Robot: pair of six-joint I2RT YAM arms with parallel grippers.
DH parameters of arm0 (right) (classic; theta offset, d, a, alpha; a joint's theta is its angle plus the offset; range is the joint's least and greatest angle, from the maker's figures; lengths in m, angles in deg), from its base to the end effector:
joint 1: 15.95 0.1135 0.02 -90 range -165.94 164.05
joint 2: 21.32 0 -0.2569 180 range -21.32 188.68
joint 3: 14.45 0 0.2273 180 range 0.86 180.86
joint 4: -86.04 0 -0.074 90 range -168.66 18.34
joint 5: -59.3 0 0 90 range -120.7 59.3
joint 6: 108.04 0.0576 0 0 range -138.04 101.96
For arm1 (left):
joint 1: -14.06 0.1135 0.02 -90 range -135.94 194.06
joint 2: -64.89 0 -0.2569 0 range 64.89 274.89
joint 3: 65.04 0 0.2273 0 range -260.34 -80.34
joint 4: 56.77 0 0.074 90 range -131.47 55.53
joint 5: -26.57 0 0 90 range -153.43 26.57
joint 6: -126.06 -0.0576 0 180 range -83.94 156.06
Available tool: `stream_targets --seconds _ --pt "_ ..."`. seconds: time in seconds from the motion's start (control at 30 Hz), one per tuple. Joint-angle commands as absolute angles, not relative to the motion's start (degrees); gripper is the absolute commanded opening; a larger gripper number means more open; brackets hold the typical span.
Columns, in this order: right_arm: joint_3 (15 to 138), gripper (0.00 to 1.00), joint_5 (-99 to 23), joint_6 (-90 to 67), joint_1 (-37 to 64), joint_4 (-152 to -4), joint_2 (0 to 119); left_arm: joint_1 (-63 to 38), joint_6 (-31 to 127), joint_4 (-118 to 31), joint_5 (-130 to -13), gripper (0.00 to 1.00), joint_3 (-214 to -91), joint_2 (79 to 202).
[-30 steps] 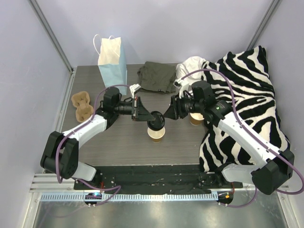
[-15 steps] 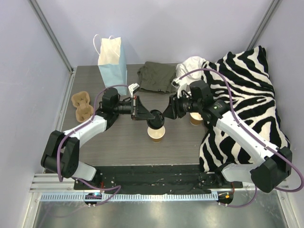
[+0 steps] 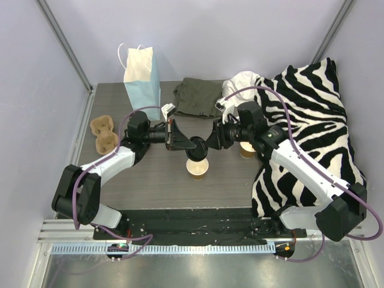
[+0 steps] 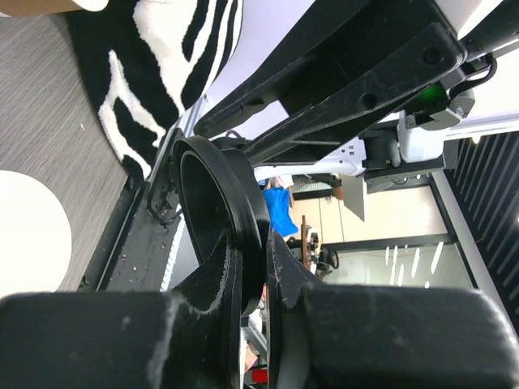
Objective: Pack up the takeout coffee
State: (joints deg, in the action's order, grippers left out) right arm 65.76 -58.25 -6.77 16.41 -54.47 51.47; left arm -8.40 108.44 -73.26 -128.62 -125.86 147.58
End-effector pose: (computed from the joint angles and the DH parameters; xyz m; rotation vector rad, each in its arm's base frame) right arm 0.2183 0.1699 0.3218 -0.6934 2.0999 0.9495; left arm 0.2536 -0.1614 0.2744 0.1957 2.1340 -2.0427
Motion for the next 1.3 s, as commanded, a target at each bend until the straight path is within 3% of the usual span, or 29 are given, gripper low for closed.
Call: stream_targets --seconds 0.0,0.27,0.33,0.37,0.43,0.47,0.5,0.57,0.77,0.93,1.03,1.27 --pt "66.4 0.3 -58.3 -6.6 17.2 -57.1 51.5 -8.3 110.0 -78.2 -128.8 0.0 -125.6 147.8" --pt "67.7 0.17 -59.4 -6.8 17.4 -57.0 52.0 -8.2 110.9 -79.3 -128.6 0.0 -125.3 147.9" --pt "68.3 0.03 -59.4 -7.1 17.3 -56.9 52.2 -8.2 110.8 -79.3 -128.4 0.0 -125.2 147.8" --pt "68.9 0.01 -59.1 -7.1 17.3 -56.4 52.2 -8.2 110.8 -79.2 -128.2 0.01 -125.0 147.5" --pt "69.2 0.01 -57.9 -6.3 16.8 -56.0 52.1 -8.1 109.5 -77.3 -127.2 0.08 -124.7 147.1" --pt "69.2 0.01 -57.4 -5.7 16.5 -55.5 52.2 -8.0 107.7 -74.7 -126.9 0.29 -124.6 146.9" --pt "69.4 0.01 -56.7 -5.3 16.1 -54.9 52.1 -7.9 106.6 -72.7 -126.6 0.42 -124.6 146.3" --pt "70.5 0.01 -55.4 -6.6 15.4 -51.6 52.1 -6.8 101.7 -65.3 -126.4 0.59 -125.0 145.4" --pt "77.0 0.01 -49.7 -17.5 15.6 -37.5 54.5 4.4 88.2 -47.4 -127.9 0.87 -128.0 141.1" --pt "83.8 0.01 -45.5 -24.3 18.1 -25.2 61.3 11.9 70.6 -23.7 -122.3 0.9 -134.0 135.0" --pt "87.6 0.01 -41.4 -27.0 20.7 -21.9 64.4 12.6 59.8 -11.0 -112.3 1.0 -138.7 131.4" --pt "96.4 0.01 -37.8 -31.0 28.4 -15.6 72.3 16.6 56.3 -6.8 -106.0 1.0 -139.2 123.9"
